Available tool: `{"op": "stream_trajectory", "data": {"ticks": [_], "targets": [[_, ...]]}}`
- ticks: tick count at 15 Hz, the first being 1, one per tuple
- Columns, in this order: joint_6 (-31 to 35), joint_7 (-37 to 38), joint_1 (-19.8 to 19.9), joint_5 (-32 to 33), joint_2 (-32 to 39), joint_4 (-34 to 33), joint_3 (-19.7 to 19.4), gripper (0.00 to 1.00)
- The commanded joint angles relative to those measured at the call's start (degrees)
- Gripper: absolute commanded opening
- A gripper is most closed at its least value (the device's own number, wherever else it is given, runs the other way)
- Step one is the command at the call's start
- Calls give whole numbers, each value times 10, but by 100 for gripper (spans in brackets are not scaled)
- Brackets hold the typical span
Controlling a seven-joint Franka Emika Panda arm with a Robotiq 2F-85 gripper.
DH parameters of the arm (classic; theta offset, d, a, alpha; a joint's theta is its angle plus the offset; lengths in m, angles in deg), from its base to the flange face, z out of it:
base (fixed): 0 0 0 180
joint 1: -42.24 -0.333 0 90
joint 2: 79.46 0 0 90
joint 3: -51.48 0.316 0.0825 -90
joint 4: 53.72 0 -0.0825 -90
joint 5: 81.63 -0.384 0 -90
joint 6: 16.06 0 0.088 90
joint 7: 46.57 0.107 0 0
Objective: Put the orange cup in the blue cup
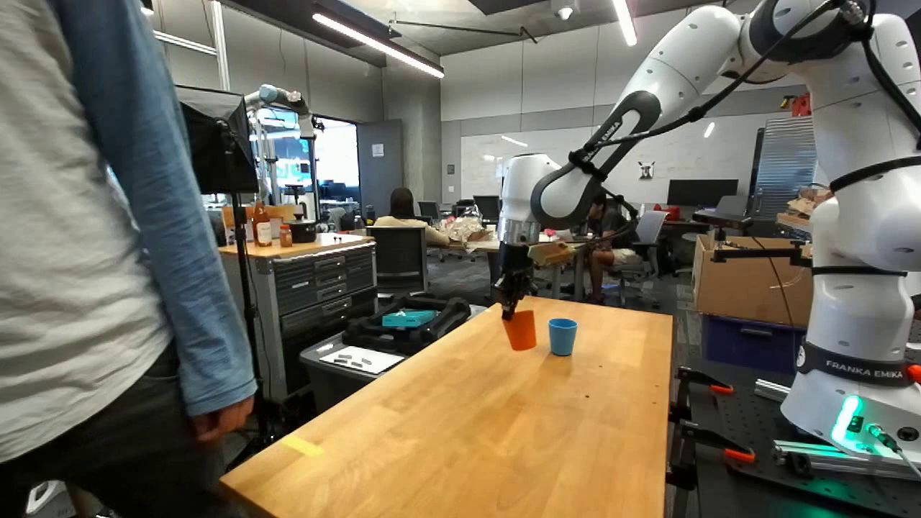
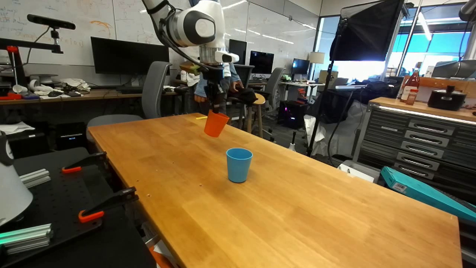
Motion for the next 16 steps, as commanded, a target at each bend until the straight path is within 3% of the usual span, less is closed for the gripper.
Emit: {"op": "stream_trajectory", "data": {"ticks": [1,10,16], "targets": [[-32,-4,0,15,-36,-19,-6,1],[-51,-3,31,42,-75,-65,-26,1],[-58,-2,51,48,-82,-57,-36,1]]}}
